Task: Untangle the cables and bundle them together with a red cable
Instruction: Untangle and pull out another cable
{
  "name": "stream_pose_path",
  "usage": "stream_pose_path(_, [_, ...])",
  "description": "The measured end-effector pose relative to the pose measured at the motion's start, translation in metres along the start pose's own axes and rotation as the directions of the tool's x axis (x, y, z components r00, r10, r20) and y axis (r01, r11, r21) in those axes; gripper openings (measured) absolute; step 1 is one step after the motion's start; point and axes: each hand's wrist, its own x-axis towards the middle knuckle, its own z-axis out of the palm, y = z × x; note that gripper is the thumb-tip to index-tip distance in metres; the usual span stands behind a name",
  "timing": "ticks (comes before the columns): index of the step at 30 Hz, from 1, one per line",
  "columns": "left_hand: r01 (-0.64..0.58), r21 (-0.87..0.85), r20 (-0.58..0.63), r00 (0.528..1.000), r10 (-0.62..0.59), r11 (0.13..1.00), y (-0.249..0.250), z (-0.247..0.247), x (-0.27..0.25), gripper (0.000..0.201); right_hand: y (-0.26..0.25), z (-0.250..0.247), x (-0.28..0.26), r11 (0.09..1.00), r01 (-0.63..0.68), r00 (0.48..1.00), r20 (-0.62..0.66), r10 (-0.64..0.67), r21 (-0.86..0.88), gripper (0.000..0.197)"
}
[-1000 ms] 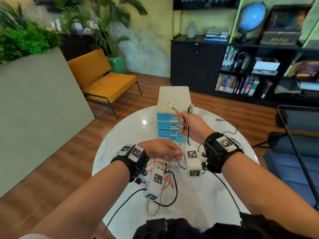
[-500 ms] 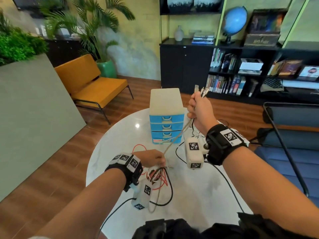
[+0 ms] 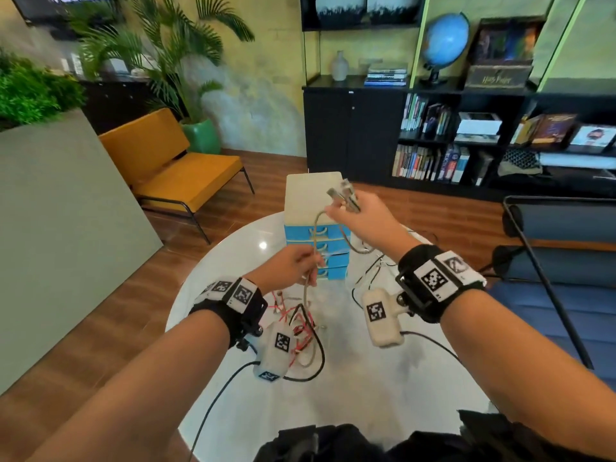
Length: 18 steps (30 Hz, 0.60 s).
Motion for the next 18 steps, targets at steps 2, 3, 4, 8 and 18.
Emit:
stream_pose_path(2, [-0.041,0.045,-0.06,0.997,0.044,0.998,0.013,-0.008,0.004,0.022,0.006,0.01,-0.002,0.997,0.006,0.996,0.092,0.001,-0.074,0.019])
stream_pose_path(3, [-0.059,0.068,-0.082,0.994,0.065,0.996,0.017,-0.012,0.005,0.021,0.008,0.014,-0.002,0.991,0.016,0.993,0.119,0.0,-0.136,0.019])
stream_pose_path(4, [-0.075,0.084,-0.101,0.991,0.083,0.994,0.02,-0.015,0.005,0.022,0.009,0.016,-0.002,0.979,0.029,0.991,0.137,-0.001,-0.203,0.02])
stream_pose_path(8, [-0.1,0.136,-0.147,0.982,0.12,0.986,0.019,-0.019,0.004,0.023,0.017,0.022,0.002,0.983,-0.029,0.988,0.143,0.055,-0.179,0.032])
stream_pose_path(18, [-0.041,0.082,0.047,0.998,0.037,0.996,-0.006,0.012,0.004,0.021,0.007,0.025,0.011,0.965,-0.134,0.986,-0.066,0.153,0.226,0.015])
